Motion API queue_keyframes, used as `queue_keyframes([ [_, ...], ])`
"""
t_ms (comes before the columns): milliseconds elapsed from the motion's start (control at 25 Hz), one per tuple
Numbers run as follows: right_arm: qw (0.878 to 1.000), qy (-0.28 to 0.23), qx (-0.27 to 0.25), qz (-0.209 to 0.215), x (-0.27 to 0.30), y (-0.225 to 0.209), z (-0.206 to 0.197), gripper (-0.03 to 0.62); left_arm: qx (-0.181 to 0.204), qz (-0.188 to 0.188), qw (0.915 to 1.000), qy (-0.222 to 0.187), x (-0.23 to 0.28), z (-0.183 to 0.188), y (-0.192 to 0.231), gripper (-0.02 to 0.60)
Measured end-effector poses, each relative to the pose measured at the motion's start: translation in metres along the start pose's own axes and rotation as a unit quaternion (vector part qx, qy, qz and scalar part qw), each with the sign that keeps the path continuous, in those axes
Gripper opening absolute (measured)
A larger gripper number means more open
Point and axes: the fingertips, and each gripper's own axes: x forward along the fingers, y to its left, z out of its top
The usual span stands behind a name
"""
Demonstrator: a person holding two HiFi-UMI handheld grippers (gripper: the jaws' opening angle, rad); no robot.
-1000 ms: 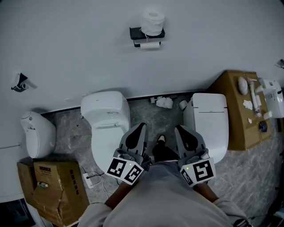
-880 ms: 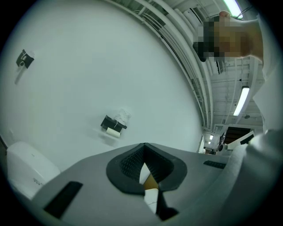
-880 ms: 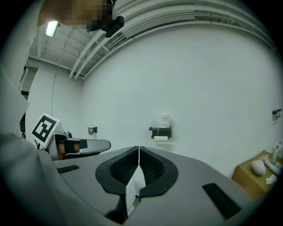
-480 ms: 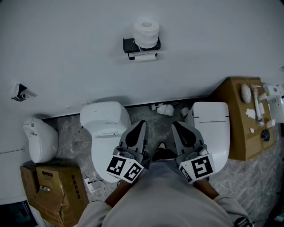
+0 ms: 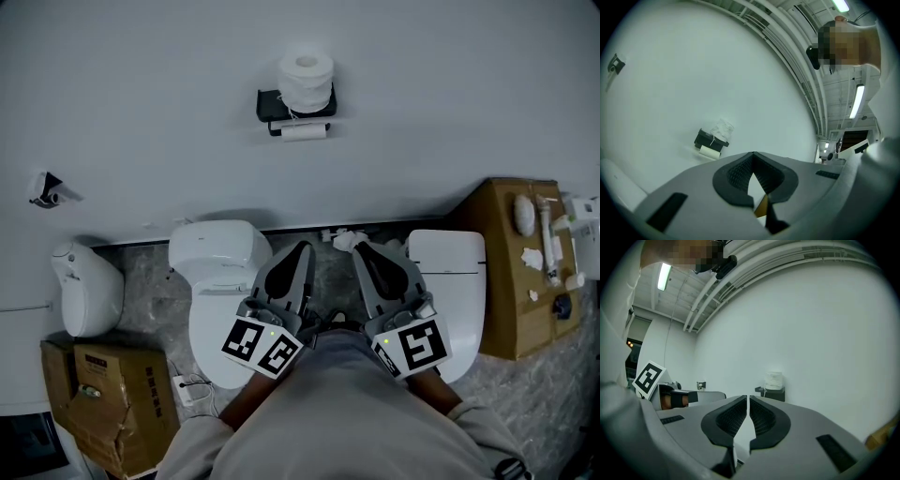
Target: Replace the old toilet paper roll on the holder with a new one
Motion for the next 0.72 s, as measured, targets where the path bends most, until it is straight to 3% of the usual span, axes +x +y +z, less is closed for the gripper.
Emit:
queue_keyframes([
  [360, 1.0, -0.004, 0.018, 0.014, 0.017, -0.001, -0.003, 0.017, -0.01, 0.011, 0.9999, 0.009, 0.015, -0.002, 0.01, 0.005],
  [720, 0.999, 0.014, 0.036, 0.003, 0.049, -0.019, -0.014, 0.017, -0.049, 0.012, 0.9984, 0.027, 0.046, -0.013, 0.037, 0.005],
])
